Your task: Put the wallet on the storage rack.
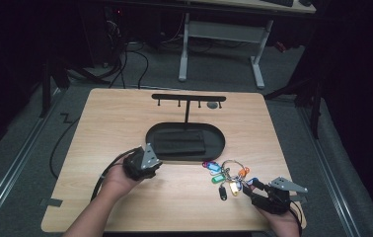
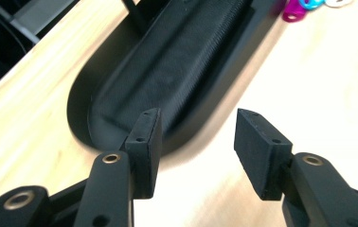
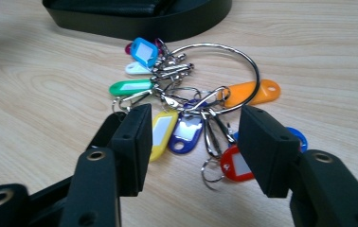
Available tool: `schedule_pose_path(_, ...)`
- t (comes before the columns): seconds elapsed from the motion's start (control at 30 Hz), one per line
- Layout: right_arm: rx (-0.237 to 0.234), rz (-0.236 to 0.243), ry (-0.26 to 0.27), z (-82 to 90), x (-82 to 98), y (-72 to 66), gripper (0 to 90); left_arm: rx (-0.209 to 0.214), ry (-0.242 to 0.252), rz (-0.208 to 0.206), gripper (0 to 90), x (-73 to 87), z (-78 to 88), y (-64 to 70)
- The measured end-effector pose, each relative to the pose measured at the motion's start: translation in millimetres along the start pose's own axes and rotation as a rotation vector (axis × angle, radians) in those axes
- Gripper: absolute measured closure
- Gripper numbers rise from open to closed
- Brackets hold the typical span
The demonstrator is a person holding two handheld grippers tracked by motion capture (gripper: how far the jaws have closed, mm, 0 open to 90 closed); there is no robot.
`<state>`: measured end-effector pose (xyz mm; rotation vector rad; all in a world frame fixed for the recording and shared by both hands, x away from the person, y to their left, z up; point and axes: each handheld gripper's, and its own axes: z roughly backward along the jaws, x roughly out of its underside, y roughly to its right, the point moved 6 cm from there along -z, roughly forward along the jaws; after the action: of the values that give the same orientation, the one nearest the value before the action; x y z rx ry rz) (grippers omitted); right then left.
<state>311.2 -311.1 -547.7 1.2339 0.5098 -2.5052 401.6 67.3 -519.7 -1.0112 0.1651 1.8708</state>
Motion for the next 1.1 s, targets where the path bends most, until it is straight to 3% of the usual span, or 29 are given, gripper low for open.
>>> schedule_pose_path(0.07, -0.006, 0.008, -0.013, 0.4, 1.7, -2.1, 50.7, -0.013, 0.031, 0.037, 51.8, 15.7, 13.4, 7.6)
schedule_pose_path(0.23, -0.008, 0.005, -0.018, 2.4, 2.9, -2.2, 54.6, -0.003, 0.028, 0.083, 49.2, 39.0, 25.0, 18.7)
schedule_pose_path(0.3, 0.004, -0.004, -0.012, 3.7, 4.8, -0.8, 54.6, 0.008, 0.021, 0.164, 48.1, 56.3, 36.3, 22.4)
schedule_pose_path(0.33, 0.004, -0.004, -0.012, 3.7, 4.8, -0.8, 54.6, 0.008, 0.021, 0.164, 48.6, 56.3, 36.3, 22.4)
schedule_pose_path(0.37, 0.016, -0.006, -0.009, 3.8, 4.5, 1.3, 54.6, -0.007, 0.045, 0.218, 48.8, 66.6, 47.0, 22.9)
schedule_pose_path(0.5, 0.023, -0.011, 0.004, 5.6, 3.1, 4.8, 55.1, -0.030, 0.043, 0.264, 47.1, 86.3, 55.3, 23.5)
schedule_pose_path(0.53, 0.027, -0.007, 0.009, 7.2, 3.2, 5.4, 55.1, -0.020, 0.045, 0.326, 46.9, 96.0, 59.4, 21.5)
schedule_pose_path(0.63, 0.026, 0.017, 0.006, 8.4, 3.7, 3.0, 52.1, -0.027, 0.064, 0.375, 46.4, 99.3, 64.8, 15.2)
schedule_pose_path(0.73, 0.029, 0.036, -0.015, 5.8, 5.3, -0.7, 47.8, 0.000, 0.077, 0.429, 44.2, 100.3, 62.1, 12.1)
schedule_pose_path(0.8, 0.032, 0.041, -0.041, 2.5, 7.8, -3.7, 47.1, 0.029, 0.073, 0.443, 42.3, 100.2, 57.3, 11.4)
schedule_pose_path(0.9, 0.038, 0.070, -0.059, 1.0, 7.0, -10.1, 47.5, 0.058, 0.074, 0.419, 41.5, 97.6, 51.3, 11.9)
schedule_pose_path(1.1, 0.032, 0.084, -0.097, 0.0, 4.4, -18.5, 53.2, 0.068, 0.079, 0.386, 40.5, 94.5, 50.0, 11.9)
